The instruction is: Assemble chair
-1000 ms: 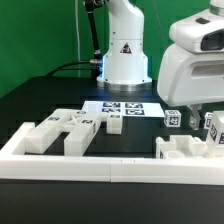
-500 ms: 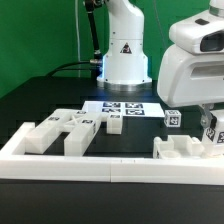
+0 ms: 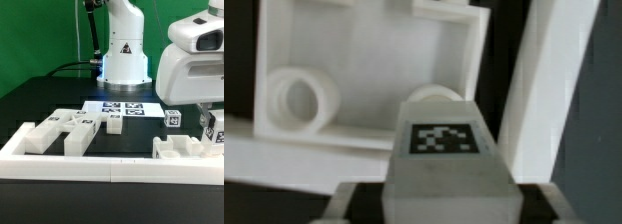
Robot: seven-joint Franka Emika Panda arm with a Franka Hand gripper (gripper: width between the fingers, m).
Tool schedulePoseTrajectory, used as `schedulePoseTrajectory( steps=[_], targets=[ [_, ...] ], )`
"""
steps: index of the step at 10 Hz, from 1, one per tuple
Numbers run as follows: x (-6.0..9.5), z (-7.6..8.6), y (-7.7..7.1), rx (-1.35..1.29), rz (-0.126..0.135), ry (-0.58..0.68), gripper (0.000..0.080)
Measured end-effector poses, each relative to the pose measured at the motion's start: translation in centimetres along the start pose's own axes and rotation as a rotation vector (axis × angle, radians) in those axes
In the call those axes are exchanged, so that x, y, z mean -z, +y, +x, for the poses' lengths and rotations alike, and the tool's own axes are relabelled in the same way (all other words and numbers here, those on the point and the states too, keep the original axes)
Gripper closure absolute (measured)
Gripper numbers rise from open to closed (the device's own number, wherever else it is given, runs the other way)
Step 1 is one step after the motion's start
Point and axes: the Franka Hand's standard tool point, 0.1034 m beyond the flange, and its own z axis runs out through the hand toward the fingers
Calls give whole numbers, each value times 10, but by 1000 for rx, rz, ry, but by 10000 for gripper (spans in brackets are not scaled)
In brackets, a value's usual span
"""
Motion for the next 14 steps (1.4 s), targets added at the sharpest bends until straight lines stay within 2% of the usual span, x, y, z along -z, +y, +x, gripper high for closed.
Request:
schedulePoseTrajectory(
  steps=[4, 7, 12, 14],
  targets=[
    [0, 0, -8, -367, 7, 32, 509],
    [0, 2, -16, -715, 30, 44, 509],
    [0, 3, -20, -1016, 43, 48, 509],
    [0, 3, -20, -964, 42, 49, 509]
  ],
)
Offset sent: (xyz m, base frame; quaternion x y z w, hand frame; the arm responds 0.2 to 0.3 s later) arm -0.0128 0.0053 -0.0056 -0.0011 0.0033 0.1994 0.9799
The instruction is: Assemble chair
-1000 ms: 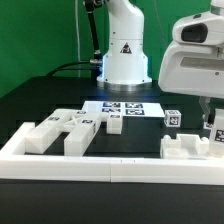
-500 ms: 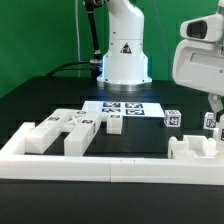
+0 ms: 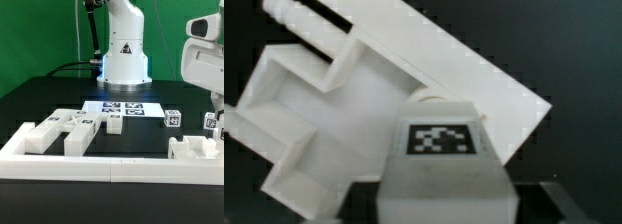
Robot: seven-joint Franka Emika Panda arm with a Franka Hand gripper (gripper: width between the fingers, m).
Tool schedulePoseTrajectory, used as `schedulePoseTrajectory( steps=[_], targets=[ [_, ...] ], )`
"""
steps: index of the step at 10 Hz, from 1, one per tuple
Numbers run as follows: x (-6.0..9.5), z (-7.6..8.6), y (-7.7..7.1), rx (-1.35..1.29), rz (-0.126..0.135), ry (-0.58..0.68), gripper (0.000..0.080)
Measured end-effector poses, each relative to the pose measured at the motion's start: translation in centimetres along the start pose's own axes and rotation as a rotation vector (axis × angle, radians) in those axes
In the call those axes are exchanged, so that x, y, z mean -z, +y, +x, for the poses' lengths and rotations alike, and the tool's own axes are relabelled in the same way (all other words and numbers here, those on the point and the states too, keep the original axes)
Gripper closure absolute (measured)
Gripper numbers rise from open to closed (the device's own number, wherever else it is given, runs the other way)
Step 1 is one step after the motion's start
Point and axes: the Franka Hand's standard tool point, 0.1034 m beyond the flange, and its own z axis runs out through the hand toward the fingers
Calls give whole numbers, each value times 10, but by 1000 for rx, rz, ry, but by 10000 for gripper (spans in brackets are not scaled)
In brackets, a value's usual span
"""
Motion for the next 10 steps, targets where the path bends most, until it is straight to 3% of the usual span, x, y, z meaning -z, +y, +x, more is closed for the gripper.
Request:
schedulePoseTrajectory(
  steps=[1, 2, 3, 10],
  targets=[
    [1, 1, 0, 59, 2, 1, 294],
    [1, 1, -1, 83, 6, 4, 294],
    [1, 0, -1, 189, 6, 4, 181],
    [0, 2, -1, 826, 4, 6, 150]
  ],
)
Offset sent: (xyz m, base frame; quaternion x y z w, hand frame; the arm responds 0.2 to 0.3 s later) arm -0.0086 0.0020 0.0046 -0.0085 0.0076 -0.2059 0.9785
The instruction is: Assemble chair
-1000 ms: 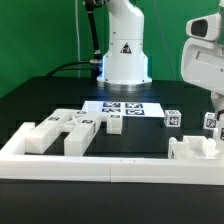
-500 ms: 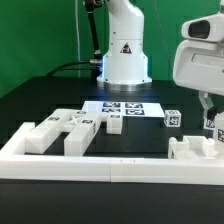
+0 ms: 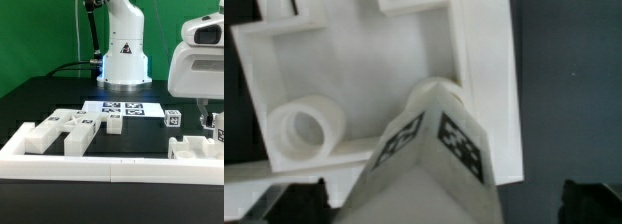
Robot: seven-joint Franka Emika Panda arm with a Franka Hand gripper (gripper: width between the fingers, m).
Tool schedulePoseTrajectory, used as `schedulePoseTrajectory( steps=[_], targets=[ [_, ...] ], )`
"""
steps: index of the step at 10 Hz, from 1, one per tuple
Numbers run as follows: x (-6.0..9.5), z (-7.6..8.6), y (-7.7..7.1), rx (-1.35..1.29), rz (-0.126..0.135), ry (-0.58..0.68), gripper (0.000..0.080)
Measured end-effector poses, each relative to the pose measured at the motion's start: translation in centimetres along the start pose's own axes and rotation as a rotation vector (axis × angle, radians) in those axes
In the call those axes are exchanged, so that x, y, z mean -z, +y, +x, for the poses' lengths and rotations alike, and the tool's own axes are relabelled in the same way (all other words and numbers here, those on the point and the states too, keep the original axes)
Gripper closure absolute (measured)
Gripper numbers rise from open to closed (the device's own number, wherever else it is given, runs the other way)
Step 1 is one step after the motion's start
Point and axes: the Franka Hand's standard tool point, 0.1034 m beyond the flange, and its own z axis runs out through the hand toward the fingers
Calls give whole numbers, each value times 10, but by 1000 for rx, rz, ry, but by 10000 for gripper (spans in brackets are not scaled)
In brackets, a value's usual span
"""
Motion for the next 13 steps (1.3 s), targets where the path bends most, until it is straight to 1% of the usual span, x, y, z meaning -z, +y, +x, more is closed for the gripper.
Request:
schedulePoseTrajectory(
  steps=[1, 3, 4, 6, 8, 9, 10, 12, 13],
  targets=[
    [0, 1, 2, 103, 0, -1, 150],
    [0, 1, 2, 234, -3, 0, 150],
    [0, 1, 4, 353, -6, 0, 150],
    [-1, 1, 4, 393, -7, -1, 150],
    [-1, 1, 4, 388, -7, -2, 406],
    [-1, 1, 4, 388, -7, -2, 406],
    [-2, 1, 5, 387, -7, -3, 508],
    [-3, 0, 5, 355, -7, -4, 508],
    [-3, 1, 6, 318, -1, -4, 508]
  ],
)
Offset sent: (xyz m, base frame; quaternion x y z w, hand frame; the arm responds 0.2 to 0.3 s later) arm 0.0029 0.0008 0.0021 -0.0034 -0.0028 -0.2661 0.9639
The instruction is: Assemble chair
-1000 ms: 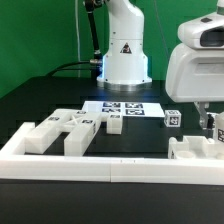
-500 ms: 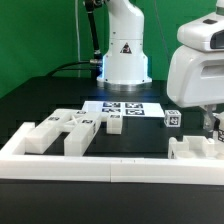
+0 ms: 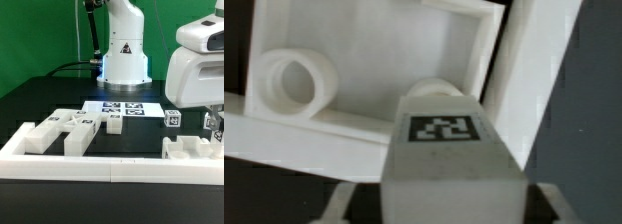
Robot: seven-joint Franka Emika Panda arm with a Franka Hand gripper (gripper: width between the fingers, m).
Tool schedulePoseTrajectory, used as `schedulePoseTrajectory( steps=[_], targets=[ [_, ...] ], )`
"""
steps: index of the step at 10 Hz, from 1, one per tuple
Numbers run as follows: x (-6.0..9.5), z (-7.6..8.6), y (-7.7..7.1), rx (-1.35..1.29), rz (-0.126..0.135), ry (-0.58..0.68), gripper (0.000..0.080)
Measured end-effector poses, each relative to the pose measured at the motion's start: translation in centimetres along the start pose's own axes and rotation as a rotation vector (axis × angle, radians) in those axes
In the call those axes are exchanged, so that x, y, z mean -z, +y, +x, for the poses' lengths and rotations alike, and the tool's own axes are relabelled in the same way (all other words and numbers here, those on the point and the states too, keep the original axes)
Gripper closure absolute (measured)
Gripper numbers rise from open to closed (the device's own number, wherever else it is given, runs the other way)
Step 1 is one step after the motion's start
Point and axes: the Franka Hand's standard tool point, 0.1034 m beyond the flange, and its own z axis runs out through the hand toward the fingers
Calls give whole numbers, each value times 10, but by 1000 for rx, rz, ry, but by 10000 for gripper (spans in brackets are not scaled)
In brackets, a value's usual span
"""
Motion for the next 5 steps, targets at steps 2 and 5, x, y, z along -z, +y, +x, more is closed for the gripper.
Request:
schedulePoseTrajectory(
  steps=[2, 5],
  targets=[
    [0, 1, 0, -184, 1, 10, 508],
    [-1, 2, -2, -453, 4, 20, 508]
  ],
)
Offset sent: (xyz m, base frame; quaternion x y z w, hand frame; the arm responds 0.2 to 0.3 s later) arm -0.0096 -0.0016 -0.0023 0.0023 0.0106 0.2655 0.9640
